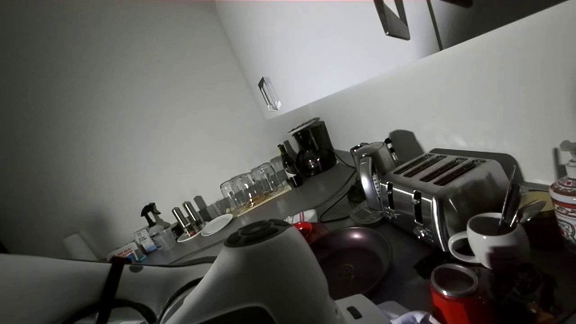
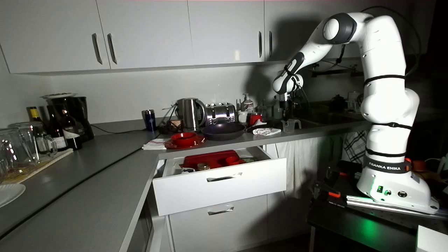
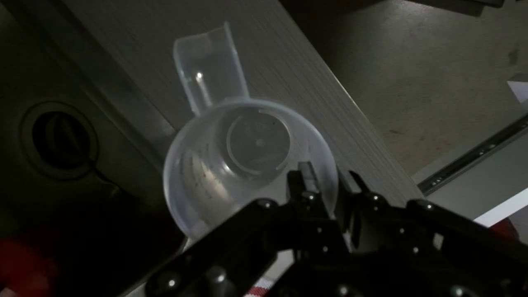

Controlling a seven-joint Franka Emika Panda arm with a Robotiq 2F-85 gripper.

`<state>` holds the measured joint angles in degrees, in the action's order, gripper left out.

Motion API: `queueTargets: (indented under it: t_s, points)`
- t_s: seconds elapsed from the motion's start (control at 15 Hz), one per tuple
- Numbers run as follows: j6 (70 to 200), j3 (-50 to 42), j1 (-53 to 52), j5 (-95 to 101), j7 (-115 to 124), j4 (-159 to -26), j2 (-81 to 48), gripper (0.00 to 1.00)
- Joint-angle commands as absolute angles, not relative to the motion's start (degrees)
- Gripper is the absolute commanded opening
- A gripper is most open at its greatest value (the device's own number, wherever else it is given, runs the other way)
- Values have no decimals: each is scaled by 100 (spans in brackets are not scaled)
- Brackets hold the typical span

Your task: Move the transparent jar to the left of the orange cup

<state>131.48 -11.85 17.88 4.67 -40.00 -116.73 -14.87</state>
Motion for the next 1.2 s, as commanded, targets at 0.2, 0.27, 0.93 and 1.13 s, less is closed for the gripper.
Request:
queueTargets:
  t_s: [0.2,0.27,0.93,1.13]
  points:
    - [13134,-1102,1877,290,-4148,-11571,-1503,8]
    - [13140,-1104,1874,293,-4138,-11580,-1482,7]
    - [13301,-1071,1743,284,-4156,-11872,-607,7]
    - [13328,-1019,1635,243,-4203,-11969,-324,7]
